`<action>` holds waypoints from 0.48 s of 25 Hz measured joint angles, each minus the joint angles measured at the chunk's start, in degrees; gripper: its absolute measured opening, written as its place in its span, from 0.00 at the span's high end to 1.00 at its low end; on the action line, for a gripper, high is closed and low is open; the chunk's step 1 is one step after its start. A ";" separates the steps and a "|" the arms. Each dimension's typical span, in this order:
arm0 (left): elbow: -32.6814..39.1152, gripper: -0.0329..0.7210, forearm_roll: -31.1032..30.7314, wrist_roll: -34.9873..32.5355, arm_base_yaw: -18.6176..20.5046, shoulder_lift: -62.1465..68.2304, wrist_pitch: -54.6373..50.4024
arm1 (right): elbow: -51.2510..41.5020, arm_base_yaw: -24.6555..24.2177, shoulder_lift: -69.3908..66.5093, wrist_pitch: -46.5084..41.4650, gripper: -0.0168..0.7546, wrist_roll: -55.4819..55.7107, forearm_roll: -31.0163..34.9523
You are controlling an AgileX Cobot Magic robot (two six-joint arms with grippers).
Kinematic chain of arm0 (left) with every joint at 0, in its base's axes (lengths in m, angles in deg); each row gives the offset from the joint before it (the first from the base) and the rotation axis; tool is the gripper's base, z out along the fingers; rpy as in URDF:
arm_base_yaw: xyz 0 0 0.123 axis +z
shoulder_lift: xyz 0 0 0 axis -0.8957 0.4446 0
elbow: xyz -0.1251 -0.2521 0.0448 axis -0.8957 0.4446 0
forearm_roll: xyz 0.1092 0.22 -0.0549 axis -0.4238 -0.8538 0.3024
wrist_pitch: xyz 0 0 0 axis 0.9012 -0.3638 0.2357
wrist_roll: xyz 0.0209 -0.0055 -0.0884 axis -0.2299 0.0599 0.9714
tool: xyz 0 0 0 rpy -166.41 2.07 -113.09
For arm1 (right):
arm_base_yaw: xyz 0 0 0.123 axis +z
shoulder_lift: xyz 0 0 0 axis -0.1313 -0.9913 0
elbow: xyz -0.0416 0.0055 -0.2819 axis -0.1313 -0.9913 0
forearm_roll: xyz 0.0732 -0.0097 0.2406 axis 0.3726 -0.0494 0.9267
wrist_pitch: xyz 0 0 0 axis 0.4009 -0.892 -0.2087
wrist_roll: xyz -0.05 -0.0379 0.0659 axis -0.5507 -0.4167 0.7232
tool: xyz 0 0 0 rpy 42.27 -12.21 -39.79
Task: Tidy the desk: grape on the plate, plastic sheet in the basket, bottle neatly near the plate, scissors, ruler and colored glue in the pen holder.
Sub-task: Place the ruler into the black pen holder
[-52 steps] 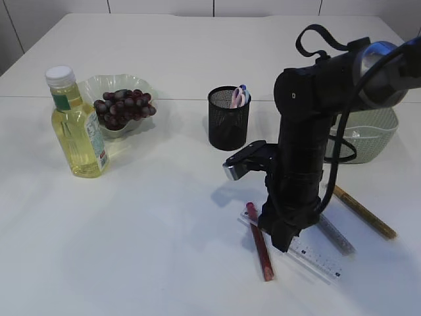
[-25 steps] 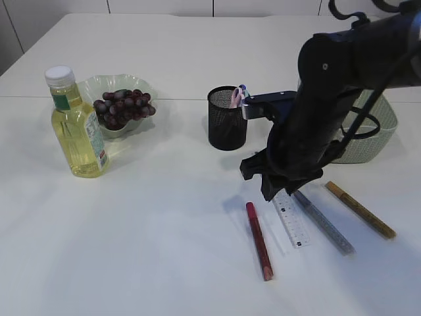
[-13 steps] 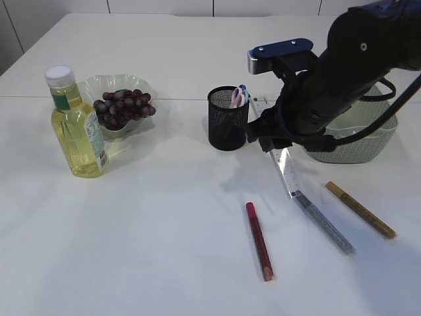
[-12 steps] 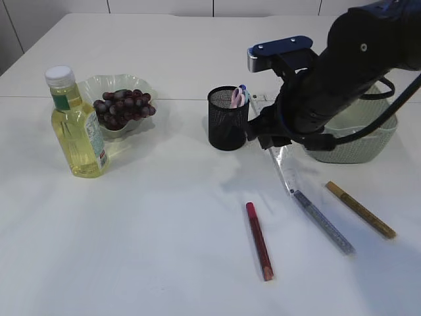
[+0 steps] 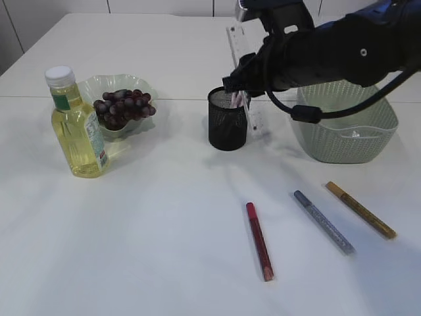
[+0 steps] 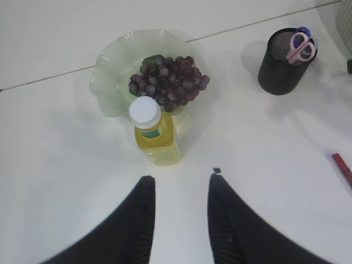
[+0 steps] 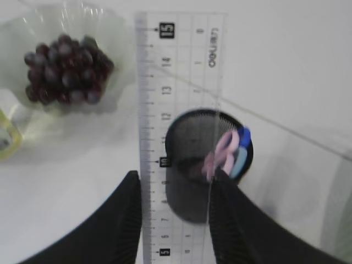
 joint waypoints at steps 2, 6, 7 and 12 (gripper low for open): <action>0.00 0.64 -0.08 0.00 0.00 0.00 0.00 | 0.11 0.00 -0.57 4.86 0.59 0.00 -0.22; 0.00 0.64 -0.22 0.00 0.00 0.00 0.00 | 2.93 0.00 -3.22 9.65 0.59 0.00 -0.43; 0.00 0.64 -0.36 0.00 0.00 0.00 0.00 | 4.30 0.00 -4.21 10.01 0.59 0.00 -0.43; 0.00 0.64 -0.48 0.00 0.00 0.00 0.00 | 10.64 0.00 -10.06 10.37 0.59 -0.61 -0.46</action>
